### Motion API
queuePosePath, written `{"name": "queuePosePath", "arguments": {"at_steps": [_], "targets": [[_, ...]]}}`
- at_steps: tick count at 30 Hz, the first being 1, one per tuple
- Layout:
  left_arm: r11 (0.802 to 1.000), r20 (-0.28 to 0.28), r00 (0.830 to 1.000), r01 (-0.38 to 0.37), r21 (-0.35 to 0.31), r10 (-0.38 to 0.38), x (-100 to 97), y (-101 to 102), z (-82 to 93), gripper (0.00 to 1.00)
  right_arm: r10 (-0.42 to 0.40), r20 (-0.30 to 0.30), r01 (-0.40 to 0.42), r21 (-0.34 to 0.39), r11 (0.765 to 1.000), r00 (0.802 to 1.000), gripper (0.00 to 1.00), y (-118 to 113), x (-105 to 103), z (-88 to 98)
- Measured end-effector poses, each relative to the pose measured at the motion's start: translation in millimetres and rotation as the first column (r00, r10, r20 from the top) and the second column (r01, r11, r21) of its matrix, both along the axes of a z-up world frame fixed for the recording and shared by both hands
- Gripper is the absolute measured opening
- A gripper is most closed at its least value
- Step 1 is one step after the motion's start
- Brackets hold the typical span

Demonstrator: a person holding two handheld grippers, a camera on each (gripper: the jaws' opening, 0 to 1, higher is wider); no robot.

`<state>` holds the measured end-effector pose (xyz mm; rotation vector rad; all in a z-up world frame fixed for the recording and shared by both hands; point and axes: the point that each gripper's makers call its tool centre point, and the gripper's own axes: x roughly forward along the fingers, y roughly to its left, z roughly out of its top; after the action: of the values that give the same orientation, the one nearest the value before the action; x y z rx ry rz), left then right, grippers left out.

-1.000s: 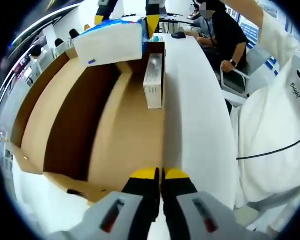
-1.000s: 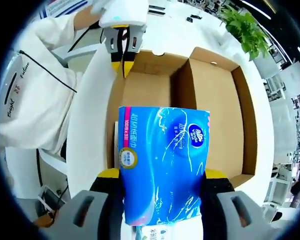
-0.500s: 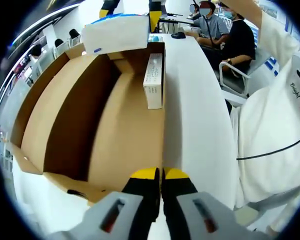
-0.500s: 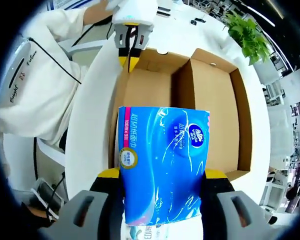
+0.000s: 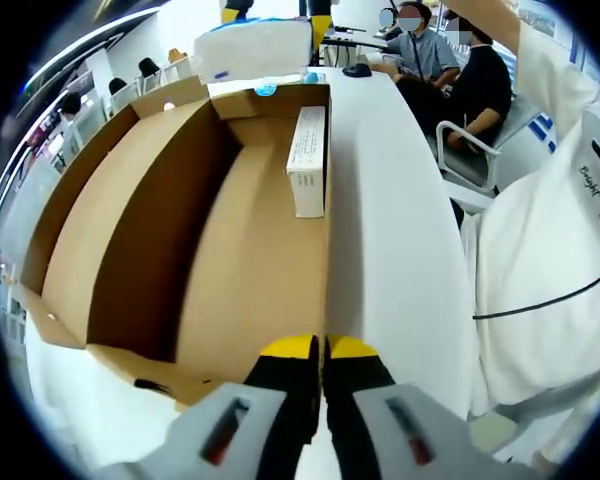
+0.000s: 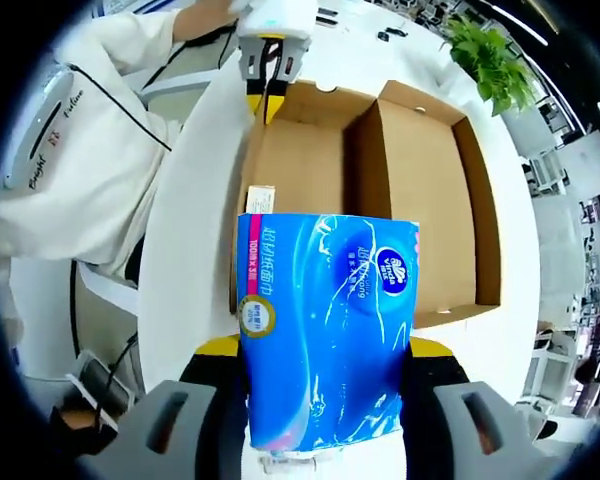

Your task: Operate the shoe box by opening the lid, removing the specified soft item, and placing it in the target area until the item is outside and the box remains undamaged.

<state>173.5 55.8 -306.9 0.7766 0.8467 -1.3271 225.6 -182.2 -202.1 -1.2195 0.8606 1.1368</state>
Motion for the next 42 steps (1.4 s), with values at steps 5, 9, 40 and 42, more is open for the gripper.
{"name": "queuePosePath", "arguments": {"at_steps": [5, 9, 40, 42], "targets": [[1.000, -0.003, 1.000, -0.001, 0.002, 0.001, -0.1, 0.0, -0.1, 0.01, -0.023, 0.004, 0.022, 0.009, 1.000, 1.000, 0.60, -11.2, -2.4, 2.2], [1.000, -0.002, 1.000, -0.002, 0.002, 0.002, 0.2, -0.1, -0.1, 0.01, -0.032, 0.006, 0.032, 0.011, 0.999, 0.999, 0.60, -17.2, -3.2, -0.3], [1.000, -0.009, 1.000, -0.002, 0.003, 0.002, 0.5, -1.6, 1.3, 0.01, -0.134, 0.019, 0.135, -0.086, 0.987, 0.991, 0.60, -135.8, 22.2, -35.7], [1.000, -0.012, 1.000, -0.004, 0.004, 0.004, 0.5, -1.5, 1.2, 0.01, -0.131, 0.017, 0.132, -0.092, 0.987, 0.991, 0.60, -140.3, 22.3, -38.6]]}}
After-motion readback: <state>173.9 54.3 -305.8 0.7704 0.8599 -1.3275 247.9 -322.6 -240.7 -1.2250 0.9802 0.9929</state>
